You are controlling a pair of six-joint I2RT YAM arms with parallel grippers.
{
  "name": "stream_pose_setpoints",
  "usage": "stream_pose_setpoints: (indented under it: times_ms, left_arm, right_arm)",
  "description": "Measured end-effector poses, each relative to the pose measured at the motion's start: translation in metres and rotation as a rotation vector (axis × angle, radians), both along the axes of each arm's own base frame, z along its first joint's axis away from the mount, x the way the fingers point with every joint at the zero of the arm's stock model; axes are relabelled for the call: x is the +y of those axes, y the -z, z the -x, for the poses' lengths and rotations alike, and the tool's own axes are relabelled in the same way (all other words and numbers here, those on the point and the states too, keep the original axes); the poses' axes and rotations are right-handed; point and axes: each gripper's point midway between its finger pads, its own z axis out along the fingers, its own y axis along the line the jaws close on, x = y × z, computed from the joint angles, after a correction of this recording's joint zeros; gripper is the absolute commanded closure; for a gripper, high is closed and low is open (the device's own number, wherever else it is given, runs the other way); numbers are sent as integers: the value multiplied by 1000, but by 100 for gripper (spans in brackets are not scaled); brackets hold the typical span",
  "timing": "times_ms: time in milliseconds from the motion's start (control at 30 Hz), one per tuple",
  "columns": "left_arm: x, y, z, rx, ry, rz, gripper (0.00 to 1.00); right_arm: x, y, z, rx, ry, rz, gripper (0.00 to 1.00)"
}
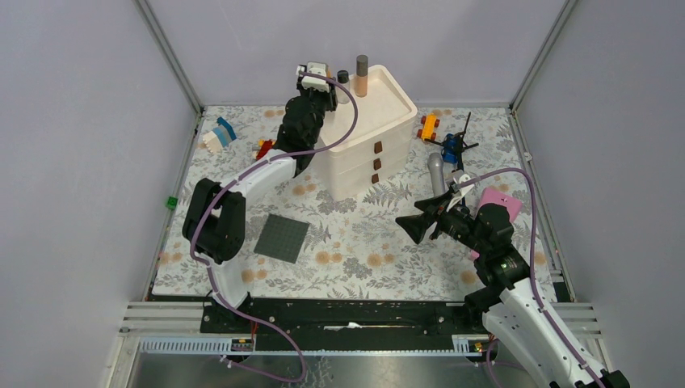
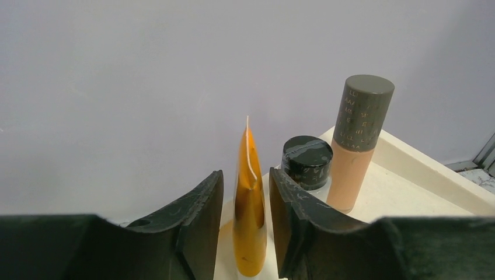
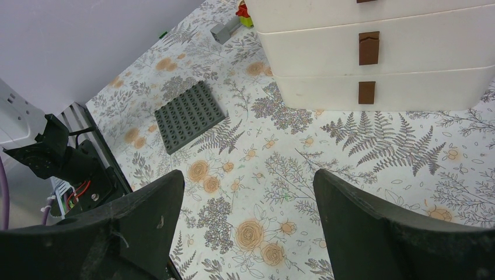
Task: Organize the makeup
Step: Place the makeup in the storage box.
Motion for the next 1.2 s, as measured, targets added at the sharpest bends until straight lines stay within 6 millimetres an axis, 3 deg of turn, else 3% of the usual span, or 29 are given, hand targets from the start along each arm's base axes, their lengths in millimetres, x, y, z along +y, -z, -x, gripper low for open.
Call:
stream_pose_setpoints:
  times_ms: [800, 1200]
  left_arm:
    - [0, -15, -1, -26, -2, 4, 54]
    - [3, -47, 5, -69, -3, 23, 47]
  right_arm:
    - [0, 0, 0, 0, 0, 0, 12]
    - [0, -2, 1, -6, 0, -4, 12]
